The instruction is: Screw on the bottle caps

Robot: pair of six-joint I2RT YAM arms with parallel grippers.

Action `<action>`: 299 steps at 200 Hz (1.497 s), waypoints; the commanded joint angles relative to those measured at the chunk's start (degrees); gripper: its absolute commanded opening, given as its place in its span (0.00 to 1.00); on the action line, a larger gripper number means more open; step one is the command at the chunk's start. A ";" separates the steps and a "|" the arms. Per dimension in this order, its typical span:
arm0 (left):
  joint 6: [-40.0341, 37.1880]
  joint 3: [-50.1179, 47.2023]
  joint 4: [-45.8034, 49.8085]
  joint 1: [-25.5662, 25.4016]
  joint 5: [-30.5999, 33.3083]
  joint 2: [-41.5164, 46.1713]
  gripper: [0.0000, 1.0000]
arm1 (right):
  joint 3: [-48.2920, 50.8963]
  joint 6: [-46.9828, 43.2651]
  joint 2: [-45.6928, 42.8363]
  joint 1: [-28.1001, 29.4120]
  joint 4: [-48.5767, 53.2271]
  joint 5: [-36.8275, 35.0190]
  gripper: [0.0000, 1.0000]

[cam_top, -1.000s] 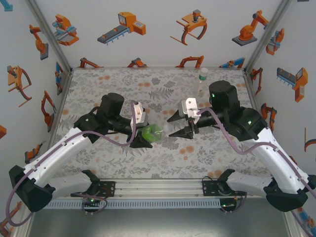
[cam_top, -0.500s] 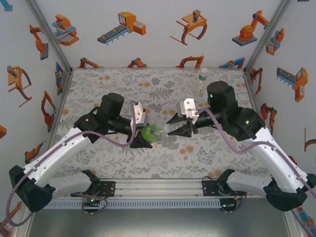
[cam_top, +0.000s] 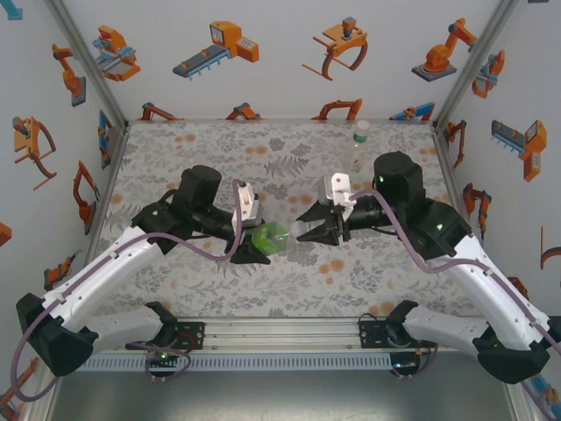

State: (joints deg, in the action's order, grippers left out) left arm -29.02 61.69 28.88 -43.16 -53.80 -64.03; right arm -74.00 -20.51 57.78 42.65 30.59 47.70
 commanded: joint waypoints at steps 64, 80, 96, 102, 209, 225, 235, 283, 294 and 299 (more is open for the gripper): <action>-0.66 0.44 -4.69 -0.09 6.44 -3.27 0.00 | 8.53 51.72 -4.35 0.41 -10.10 -25.79 0.00; -0.47 0.50 -5.56 -0.09 9.34 -3.69 0.00 | 6.79 59.97 -2.95 0.41 -5.52 -29.04 0.00; 0.06 0.07 -7.54 -0.09 12.12 -3.68 0.00 | 5.16 67.98 -1.15 0.49 -1.55 -31.00 0.00; 0.33 -0.18 -8.46 -0.09 13.00 -3.72 0.00 | 4.71 70.91 -0.63 0.50 -0.41 -31.49 0.00; 1.28 -1.11 -12.08 -0.17 23.08 -4.01 0.00 | -0.81 89.48 5.98 0.41 7.36 -34.07 0.00; 1.31 -1.40 -12.12 -0.17 22.06 -3.75 0.00 | -1.86 87.60 6.59 0.41 7.29 -34.28 0.14; 1.44 -1.64 -12.20 -0.22 21.64 -3.63 0.00 | -2.70 86.34 6.94 0.39 7.25 -34.04 0.23; 1.51 -2.07 -12.21 -0.31 20.40 -3.09 0.00 | -5.54 84.46 8.40 -0.03 7.61 -30.42 0.43; 1.52 -2.08 -12.21 -0.26 20.59 -3.10 0.00 | -5.63 84.72 8.27 -0.16 7.55 -30.21 0.44; 1.58 -2.08 -12.22 -0.26 20.66 -3.09 0.00 | -5.63 84.89 8.16 -0.12 7.50 -30.21 0.45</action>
State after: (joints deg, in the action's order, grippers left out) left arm -28.71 60.20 19.40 -43.46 -34.17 -67.51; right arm -77.56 64.07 66.22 41.89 37.58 12.43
